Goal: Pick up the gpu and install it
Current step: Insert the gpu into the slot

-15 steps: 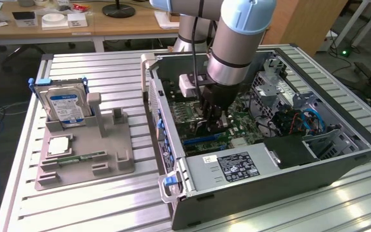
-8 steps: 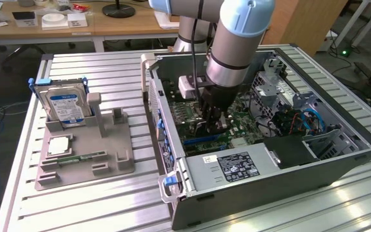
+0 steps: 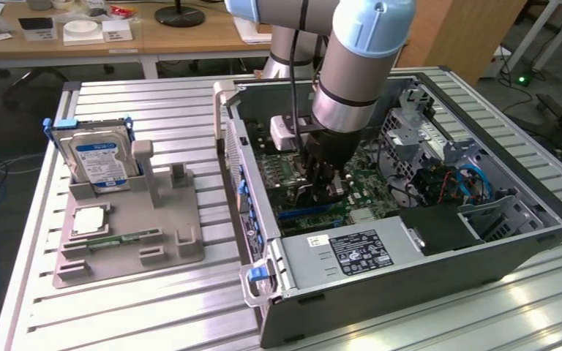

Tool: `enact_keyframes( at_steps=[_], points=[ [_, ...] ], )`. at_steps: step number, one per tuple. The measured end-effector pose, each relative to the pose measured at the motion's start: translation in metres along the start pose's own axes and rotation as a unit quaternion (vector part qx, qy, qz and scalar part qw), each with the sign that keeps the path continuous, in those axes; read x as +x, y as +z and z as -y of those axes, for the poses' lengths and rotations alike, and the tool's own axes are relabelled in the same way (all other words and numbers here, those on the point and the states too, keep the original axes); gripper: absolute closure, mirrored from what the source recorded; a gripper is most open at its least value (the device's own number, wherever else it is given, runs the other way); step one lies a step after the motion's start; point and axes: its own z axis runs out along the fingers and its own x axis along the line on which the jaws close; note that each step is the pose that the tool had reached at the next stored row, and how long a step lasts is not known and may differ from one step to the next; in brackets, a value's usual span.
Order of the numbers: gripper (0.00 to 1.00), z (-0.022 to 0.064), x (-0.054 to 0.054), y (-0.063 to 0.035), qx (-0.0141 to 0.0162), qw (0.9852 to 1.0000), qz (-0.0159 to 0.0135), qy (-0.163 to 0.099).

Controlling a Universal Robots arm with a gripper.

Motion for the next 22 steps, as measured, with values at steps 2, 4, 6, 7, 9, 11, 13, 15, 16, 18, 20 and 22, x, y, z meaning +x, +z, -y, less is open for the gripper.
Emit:
enact_keyframes(
  at_steps=[2,4,6,7,9,11,13,15,16,18,20,22],
  points=[
    [0.73,0.0,0.0,-0.0005,0.0,1.0,0.0,0.0],
    [0.73,-0.0001,-0.0001,-0.0026,0.0007,1.0,0.0001,0.0],
    [0.73,0.0,-0.0002,-0.003,0.0011,1.0,0.0001,0.0],
    [0.73,0.0,-0.0002,-0.003,0.0011,1.0,0.0001,0.0],
    [0.73,-0.0001,-0.0001,-0.0031,0.001,1.0,-0.0001,0.0],
    [0.73,-0.0001,-0.0001,-0.003,0.001,1.0,-0.0001,0.0],
    [0.73,0.0,-0.0001,-0.0029,0.0012,1.0,0.0,0.0],
    [0.73,0.0,-0.0001,-0.0029,0.0013,1.0,0.0,0.0],
    [0.73,0.0006,-0.0002,-0.0028,0.0015,1.0,0.0001,0.0],
    [0.73,0.0007,-0.0002,-0.0028,0.0015,1.0,0.0001,0.0],
    [0.73,0.0008,-0.0002,-0.0029,0.0015,1.0,0.0,0.0],
    [0.73,0.0008,-0.0001,-0.0027,0.0015,1.0,0.0,0.0]
  ],
)
